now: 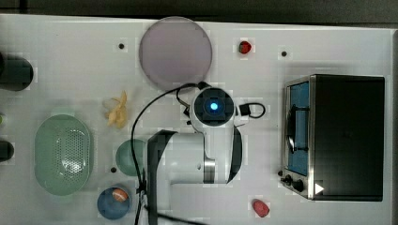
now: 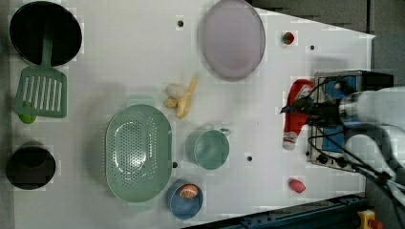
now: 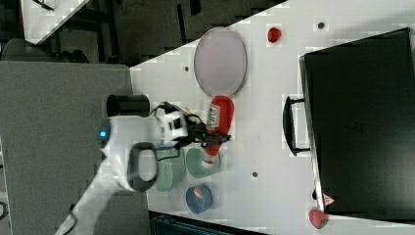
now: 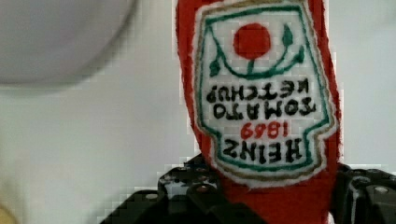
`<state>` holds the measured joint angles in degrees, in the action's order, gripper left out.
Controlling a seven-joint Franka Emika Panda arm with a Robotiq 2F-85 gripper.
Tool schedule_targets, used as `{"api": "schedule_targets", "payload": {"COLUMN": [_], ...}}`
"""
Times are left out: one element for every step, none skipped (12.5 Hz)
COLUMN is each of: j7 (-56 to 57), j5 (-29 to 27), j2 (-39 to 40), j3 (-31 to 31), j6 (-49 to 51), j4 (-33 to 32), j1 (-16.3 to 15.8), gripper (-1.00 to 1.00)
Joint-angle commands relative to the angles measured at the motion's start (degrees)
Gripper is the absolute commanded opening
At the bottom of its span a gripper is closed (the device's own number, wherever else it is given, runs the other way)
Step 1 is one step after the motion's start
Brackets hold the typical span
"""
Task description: Pick ketchup from plate and place it on table.
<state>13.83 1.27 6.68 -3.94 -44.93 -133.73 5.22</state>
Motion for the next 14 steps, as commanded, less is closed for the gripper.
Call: {"api": "schedule_targets", "payload": {"j7": [-3.0,-3.0,-3.0,-3.0,-3.0,-3.0,-3.0,-3.0,-3.0,-3.0,-3.3,-3.3,-3.3,-4.1], "j5": [-0.1,-0.1,-0.1,-0.1,-0.1,-0.1,-0.1,-0.1,-0.1,-0.1,-0.1,-0.1,-0.1,-0.2], "j2": [1.6,2.8,4.0,4.9,5.3,5.2,4.7,3.8,2.3,0.4,-1.7,-3.6,-5.4,-6.9], "j3": [1.3,1.3,1.3,1.3,1.3,1.3,1.3,1.3,1.3,1.3,1.3,1.4,1.3,1.4], "j6": [-8.5,-10.7,-12.0,-13.4,-14.6,-15.1,-15.0,-14.9,-14.8,-14.0,-12.1,-8.7,-3.7,1.6], "j4": [-2.2,-3.4,-4.3,-5.0,-5.5,-5.6,-5.4,-5.1,-4.5,-3.5,-2.1,-0.3,1.9,4.6], "j1": [0.9,0.9,0.8,0.8,0.8,0.8,0.8,0.8,0.8,0.7,0.8,0.8,0.7,0.8], "gripper": [0.2,0.2,0.28,0.48,0.7,0.93,1.0,1.0,1.0,1.0,1.0,1.0,1.0,1.0]}}
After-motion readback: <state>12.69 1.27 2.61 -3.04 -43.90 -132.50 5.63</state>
